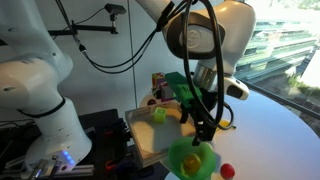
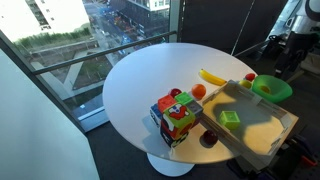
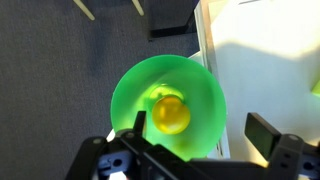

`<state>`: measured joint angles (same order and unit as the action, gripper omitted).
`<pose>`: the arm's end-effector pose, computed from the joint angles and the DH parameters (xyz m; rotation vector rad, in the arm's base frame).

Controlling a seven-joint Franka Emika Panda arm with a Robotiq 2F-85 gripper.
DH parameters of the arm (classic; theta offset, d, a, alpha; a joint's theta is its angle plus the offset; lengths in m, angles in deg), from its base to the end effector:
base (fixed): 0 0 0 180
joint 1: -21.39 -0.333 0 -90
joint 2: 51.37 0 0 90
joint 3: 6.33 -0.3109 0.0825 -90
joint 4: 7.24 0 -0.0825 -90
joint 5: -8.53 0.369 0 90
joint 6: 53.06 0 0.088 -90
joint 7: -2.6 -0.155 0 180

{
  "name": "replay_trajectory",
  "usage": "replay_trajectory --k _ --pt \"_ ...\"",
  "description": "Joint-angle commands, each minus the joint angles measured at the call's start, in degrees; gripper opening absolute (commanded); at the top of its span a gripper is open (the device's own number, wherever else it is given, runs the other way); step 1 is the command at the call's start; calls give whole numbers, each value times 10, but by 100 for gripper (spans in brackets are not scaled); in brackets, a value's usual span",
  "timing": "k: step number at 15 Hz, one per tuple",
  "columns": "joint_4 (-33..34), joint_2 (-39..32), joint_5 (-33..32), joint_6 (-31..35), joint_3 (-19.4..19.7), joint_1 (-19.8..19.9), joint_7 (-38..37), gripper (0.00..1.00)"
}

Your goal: Pick up the circular fruit on the top right and put it in the bowl

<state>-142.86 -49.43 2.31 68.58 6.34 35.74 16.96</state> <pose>0.3967 -0.2122 0.2813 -3.1119 0.2390 0.3521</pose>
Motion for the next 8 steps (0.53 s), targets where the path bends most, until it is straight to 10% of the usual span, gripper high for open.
replay_trajectory --k 1,8 --pt "-16 53 -11 -31 -5 -11 -30 100" --pt "-51 127 -7 -44 -21 -34 -45 100"
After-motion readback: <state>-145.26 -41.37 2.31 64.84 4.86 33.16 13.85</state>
